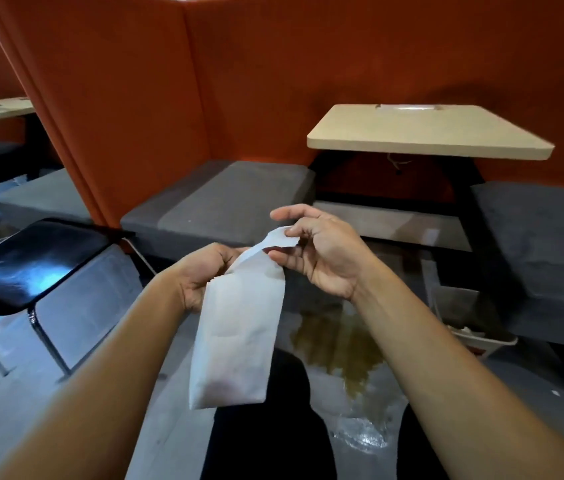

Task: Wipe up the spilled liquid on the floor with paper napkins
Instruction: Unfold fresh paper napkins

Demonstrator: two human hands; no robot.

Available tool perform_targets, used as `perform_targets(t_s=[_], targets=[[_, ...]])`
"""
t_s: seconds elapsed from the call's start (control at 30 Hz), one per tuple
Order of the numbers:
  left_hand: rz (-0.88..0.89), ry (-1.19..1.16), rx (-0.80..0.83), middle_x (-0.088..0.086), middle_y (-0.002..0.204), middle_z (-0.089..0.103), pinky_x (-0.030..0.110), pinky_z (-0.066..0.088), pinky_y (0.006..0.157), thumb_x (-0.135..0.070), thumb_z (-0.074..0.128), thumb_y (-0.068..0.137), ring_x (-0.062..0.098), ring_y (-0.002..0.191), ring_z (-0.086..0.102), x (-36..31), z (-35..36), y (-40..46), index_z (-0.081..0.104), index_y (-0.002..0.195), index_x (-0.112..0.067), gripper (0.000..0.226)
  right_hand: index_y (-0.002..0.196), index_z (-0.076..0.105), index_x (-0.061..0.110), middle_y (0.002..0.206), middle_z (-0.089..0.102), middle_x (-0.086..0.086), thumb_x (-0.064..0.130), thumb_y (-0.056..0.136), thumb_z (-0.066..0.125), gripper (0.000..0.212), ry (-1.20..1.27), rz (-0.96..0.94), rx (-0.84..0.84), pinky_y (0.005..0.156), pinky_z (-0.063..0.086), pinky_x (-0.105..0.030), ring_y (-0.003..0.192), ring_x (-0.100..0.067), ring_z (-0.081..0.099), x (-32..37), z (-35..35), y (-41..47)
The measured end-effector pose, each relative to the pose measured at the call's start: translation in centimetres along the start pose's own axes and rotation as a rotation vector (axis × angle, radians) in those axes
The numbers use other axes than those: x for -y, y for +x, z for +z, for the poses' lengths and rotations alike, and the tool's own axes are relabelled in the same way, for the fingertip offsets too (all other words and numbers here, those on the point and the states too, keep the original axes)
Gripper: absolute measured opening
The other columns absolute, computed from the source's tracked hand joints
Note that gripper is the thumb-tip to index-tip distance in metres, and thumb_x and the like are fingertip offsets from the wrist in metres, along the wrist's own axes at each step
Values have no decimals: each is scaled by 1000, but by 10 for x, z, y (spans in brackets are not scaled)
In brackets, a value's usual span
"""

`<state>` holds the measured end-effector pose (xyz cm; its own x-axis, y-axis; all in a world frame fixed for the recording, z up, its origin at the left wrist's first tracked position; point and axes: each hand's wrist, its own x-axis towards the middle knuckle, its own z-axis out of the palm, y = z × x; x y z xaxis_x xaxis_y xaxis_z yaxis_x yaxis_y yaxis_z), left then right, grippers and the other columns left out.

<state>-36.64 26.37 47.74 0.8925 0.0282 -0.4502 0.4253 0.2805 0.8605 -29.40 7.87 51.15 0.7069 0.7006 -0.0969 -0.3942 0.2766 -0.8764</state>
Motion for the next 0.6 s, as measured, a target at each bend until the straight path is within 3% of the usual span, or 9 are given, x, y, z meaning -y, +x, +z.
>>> perform_targets(t_s=[0.07, 0.17, 0.23, 0.27, 0.33, 0.37, 0.47, 0.53, 0.6], targets=[[-94, -25, -91, 9, 61, 64, 23, 52, 47, -3, 38, 94, 18, 47, 60, 37, -14, 12, 77, 68, -4, 47, 99, 64, -4, 87, 57, -18, -12, 95, 37, 29, 12, 100, -81, 55, 62, -30, 59, -24, 70, -30, -6, 7], [-207, -123, -203, 2, 63, 49, 25, 43, 50, -17, 60, 74, 17, 50, 46, 91, -36, 30, 56, 68, -12, 9, 93, 65, -8, 83, 62, -20, -12, 92, 42, 23, 102, 210, -209, 60, 63, -31, 63, -31, 73, -79, -19, 25], [-177, -243, -236, 2, 56, 52, 26, 41, 51, -33, 62, 85, 17, 47, 47, 112, -49, 38, 59, 62, -13, 31, 92, 66, -9, 70, 66, -17, -11, 90, 49, 17, 179, 235, -253, 63, 64, -34, 64, -33, 72, -102, -26, 39], [-146, -292, -231, 7, 64, 62, 28, 47, 59, -48, 59, 91, 21, 56, 57, 118, -54, 41, 71, 71, -9, 45, 90, 66, -8, 65, 65, -15, -8, 90, 52, 14, 214, 234, -256, 66, 65, -35, 63, -31, 72, -109, -28, 46], [-94, -325, -163, 19, 108, 71, 41, 52, 94, -67, 57, 90, 34, 98, 65, 120, -62, 44, 73, 118, -5, 70, 84, 65, -4, 68, 63, -15, 0, 92, 58, 11, 285, 220, -242, 73, 65, -38, 68, -30, 71, -117, -30, 63], [-82, -285, -125, 19, 122, 67, 45, 49, 102, -66, 58, 89, 35, 109, 63, 118, -67, 44, 67, 130, -7, 72, 84, 65, -3, 74, 63, -16, 5, 92, 60, 12, 311, 206, -229, 75, 65, -39, 75, -32, 71, -118, -31, 71], [-72, -53, -72, 16, 132, 67, 40, 60, 88, -31, 70, 88, 28, 103, 70, 109, -78, 49, 61, 136, -16, 50, 95, 65, -3, 94, 65, -23, 11, 93, 61, 14, 369, 165, -190, 81, 64, -40, 88, -37, 74, -115, -36, 91], [-63, 12, -12, 15, 131, 68, 43, 62, 81, -4, 82, 78, 30, 103, 73, 102, -81, 53, 56, 141, -24, 71, 106, 63, -4, 107, 65, -27, 7, 93, 59, 18, 409, 117, -176, 86, 62, -42, 96, -38, 73, -110, -42, 101], [33, 31, 24, 14, 130, 69, 45, 62, 80, 0, 91, 65, 31, 104, 72, 93, -84, 58, 53, 143, -25, 91, 110, 63, -5, 114, 65, -27, 4, 93, 56, 21, 425, 54, -161, 91, 60, -43, 105, -39, 71, -101, -49, 108]])
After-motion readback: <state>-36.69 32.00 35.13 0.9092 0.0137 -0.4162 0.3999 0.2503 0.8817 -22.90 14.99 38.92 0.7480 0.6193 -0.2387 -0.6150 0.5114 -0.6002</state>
